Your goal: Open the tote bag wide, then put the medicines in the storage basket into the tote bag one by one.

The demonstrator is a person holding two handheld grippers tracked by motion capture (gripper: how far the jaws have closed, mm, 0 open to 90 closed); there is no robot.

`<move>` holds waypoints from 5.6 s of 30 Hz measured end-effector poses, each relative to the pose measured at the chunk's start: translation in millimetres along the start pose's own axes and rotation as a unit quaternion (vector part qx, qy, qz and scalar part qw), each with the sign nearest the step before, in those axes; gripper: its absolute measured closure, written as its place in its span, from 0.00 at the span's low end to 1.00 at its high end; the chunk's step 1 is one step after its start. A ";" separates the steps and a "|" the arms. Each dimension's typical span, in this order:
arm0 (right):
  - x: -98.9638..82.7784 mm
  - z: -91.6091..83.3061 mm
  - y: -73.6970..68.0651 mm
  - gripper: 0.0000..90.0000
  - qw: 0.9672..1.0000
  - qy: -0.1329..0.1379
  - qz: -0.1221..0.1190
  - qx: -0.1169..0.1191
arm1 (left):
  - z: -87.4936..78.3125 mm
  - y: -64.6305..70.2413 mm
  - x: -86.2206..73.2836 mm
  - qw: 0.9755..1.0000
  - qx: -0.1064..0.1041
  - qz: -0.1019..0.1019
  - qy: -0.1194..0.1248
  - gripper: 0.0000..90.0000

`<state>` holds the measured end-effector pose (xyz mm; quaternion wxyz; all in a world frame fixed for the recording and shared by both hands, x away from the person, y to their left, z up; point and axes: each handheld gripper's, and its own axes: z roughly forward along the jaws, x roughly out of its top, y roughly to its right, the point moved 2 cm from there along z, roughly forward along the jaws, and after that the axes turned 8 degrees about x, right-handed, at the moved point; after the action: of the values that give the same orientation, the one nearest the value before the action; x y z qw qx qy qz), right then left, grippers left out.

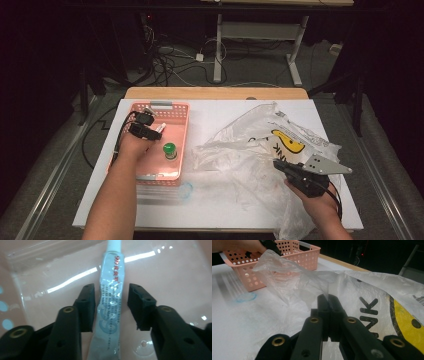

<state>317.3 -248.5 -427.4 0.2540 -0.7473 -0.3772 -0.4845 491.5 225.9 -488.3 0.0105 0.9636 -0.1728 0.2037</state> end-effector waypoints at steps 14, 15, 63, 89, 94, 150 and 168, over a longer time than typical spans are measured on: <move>0.2 -0.4 0.2 1.00 1.000 0.002 -0.001 -0.001 | -0.9 4.1 0.6 1.000 -0.007 0.007 -0.001 0.76; 0.3 -0.3 0.0 1.00 1.000 0.002 0.000 -0.001 | -0.9 4.2 0.6 1.000 -0.007 0.007 -0.001 0.76; 4.2 1.9 -0.6 1.00 1.000 0.017 -0.003 -0.010 | -90.3 29.1 -32.6 0.982 -0.046 0.010 0.184 0.76; 4.0 3.6 -3.7 1.00 1.000 0.014 -0.007 -0.011 | -131.8 86.0 -81.3 0.954 -0.091 0.045 0.281 0.76; 3.2 3.9 -2.6 1.00 1.000 0.014 -0.004 -0.009 | -139.4 93.8 -84.8 0.950 -0.105 0.049 0.292 0.76; 16.8 5.5 -6.5 1.00 0.999 0.037 -0.008 -0.011 | -97.0 224.2 -79.3 0.930 -0.196 0.169 0.260 0.76; 21.9 7.6 -4.0 1.00 0.999 0.047 -0.006 -0.010 | -74.7 259.3 -52.9 0.929 -0.198 0.177 0.256 0.76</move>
<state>323.5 -233.5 -410.3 0.2605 -0.7240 -0.3647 -0.5243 329.7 6.3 -453.7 0.2093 0.8107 -0.3687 0.4038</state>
